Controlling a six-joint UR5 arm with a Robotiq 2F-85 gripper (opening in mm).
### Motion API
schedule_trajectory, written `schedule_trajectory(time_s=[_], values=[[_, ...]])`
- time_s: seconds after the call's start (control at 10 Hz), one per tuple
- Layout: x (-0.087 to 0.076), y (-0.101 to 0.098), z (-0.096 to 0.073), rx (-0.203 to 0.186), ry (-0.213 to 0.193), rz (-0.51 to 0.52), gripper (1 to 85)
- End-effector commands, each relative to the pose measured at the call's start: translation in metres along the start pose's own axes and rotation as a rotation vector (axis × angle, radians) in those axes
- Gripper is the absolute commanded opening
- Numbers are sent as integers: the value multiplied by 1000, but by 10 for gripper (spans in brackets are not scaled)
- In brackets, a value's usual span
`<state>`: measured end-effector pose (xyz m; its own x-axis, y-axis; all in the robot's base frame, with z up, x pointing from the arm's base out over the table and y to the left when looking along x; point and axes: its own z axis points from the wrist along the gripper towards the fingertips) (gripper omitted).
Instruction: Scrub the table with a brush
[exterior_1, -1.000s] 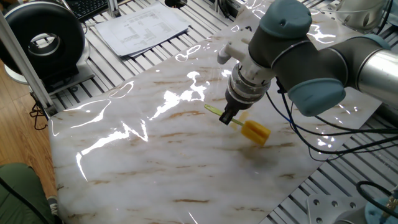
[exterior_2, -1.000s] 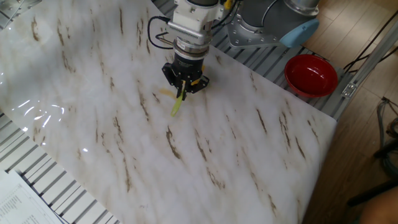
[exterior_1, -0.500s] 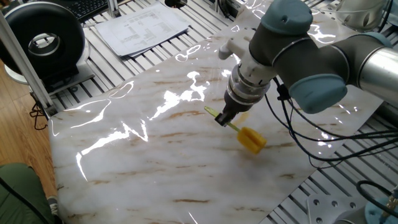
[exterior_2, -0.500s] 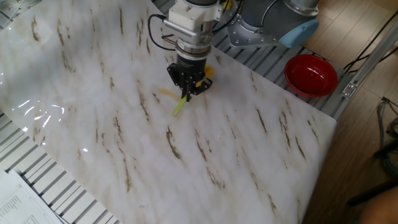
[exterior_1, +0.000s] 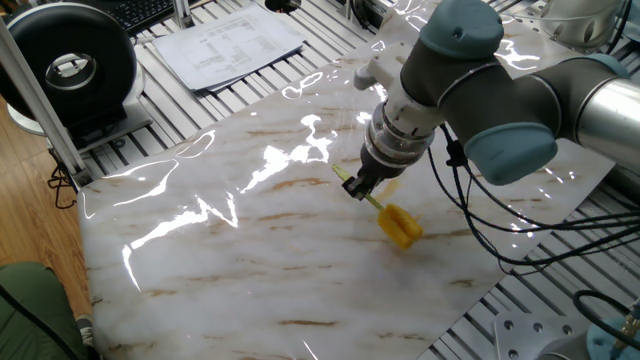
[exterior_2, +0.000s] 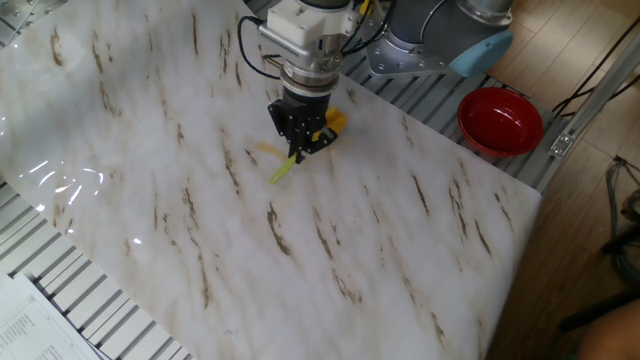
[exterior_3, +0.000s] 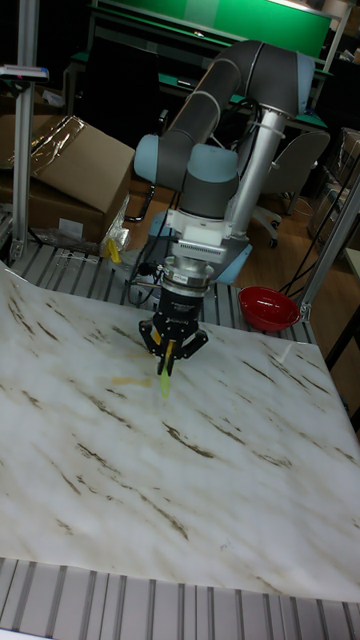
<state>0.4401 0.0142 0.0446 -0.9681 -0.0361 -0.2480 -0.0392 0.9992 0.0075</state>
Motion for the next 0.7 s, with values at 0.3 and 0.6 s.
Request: schedule_trajectory(time_s=[0.3,0.6], values=[[-12,-91,7,43,-46,-208,10],[-13,-104,16,50,-75,-246,10]])
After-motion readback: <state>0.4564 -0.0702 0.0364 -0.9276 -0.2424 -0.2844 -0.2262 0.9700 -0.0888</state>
